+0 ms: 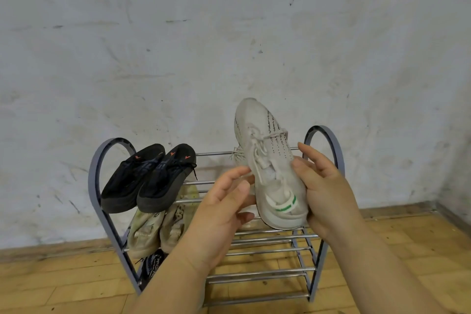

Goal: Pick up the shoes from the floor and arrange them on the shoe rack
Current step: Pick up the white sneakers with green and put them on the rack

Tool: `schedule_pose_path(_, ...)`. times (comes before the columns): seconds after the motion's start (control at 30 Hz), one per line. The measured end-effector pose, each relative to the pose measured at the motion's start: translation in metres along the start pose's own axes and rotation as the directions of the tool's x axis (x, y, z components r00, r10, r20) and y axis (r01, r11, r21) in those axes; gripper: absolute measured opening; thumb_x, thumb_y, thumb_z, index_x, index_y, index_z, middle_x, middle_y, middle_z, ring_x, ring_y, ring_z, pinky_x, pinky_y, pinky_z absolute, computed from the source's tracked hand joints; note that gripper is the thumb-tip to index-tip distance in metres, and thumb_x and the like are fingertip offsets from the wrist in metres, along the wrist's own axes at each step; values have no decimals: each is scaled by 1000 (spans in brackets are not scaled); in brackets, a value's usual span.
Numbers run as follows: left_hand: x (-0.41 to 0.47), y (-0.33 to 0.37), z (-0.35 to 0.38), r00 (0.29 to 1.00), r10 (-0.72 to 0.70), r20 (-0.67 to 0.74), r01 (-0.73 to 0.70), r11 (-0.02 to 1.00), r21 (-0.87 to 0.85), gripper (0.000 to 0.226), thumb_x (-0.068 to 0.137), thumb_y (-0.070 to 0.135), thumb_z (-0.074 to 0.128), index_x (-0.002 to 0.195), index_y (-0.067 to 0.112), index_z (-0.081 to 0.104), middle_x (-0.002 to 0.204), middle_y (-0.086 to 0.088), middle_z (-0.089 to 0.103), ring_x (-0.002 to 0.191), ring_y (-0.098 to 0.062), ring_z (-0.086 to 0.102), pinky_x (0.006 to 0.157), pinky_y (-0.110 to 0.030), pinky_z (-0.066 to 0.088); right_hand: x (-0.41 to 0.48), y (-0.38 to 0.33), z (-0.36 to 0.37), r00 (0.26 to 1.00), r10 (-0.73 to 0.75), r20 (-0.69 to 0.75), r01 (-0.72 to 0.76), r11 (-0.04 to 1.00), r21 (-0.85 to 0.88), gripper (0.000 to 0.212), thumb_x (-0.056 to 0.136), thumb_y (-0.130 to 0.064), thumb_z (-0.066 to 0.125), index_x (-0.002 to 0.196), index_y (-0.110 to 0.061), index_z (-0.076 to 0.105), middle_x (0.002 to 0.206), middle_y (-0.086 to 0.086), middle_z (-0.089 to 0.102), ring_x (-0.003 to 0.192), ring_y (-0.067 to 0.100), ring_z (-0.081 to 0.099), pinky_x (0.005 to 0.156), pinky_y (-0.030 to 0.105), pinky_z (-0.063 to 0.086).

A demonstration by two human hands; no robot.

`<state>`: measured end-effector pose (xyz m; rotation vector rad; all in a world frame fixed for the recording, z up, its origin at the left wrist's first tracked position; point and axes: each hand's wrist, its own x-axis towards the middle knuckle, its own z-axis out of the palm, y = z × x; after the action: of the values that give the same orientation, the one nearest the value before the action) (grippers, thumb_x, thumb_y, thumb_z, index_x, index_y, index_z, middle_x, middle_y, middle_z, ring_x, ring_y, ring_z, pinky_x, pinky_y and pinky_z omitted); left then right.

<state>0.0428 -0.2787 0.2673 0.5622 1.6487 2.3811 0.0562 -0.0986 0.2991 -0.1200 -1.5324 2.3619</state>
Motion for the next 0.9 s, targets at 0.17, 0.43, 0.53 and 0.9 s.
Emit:
schedule_pose_path(0.17, 11, -12, 14, 995, 28, -95, -22, 998, 54, 66, 83, 33, 84, 139, 49, 53, 124, -7, 73, 114, -28, 70, 97, -51, 56, 3, -2, -4, 996, -79, -27, 72, 975, -208, 24, 100, -18, 64, 116, -36, 69, 106, -8, 78, 99, 15, 75, 87, 38, 62)
schedule_pose_path(0.43, 38, -20, 30, 988, 26, -152, -27, 1000, -7, 62, 98, 6, 65, 144, 44, 50, 129, -11, 71, 112, -27, 72, 91, -46, 59, 7, -11, -24, 937, -2, 349, 180, 861, -476, 60, 89, -45, 71, 144, -52, 48, 141, -26, 57, 123, -5, 59, 105, 29, 51)
schedule_pose_path(0.53, 48, -18, 28, 983, 44, -177, -35, 998, 50, 53, 96, 10, 70, 134, 45, 61, 125, -10, 72, 99, -18, 74, 77, -33, 60, 9, -10, -33, 907, 67, 416, 235, 741, -629, 91, 72, -49, 86, 143, -66, 32, 144, -37, 45, 125, -13, 53, 98, 18, 51)
schedule_pose_path(0.9, 64, -19, 2, 978, 180, -102, -113, 878, 465, 39, 102, 26, 63, 133, 49, 59, 124, 17, 70, 119, 2, 63, 97, -20, 50, 21, 11, -26, 929, -172, 326, 349, 698, -625, 81, 89, -18, 78, 145, -60, 37, 148, -28, 45, 131, -5, 50, 104, 25, 50)
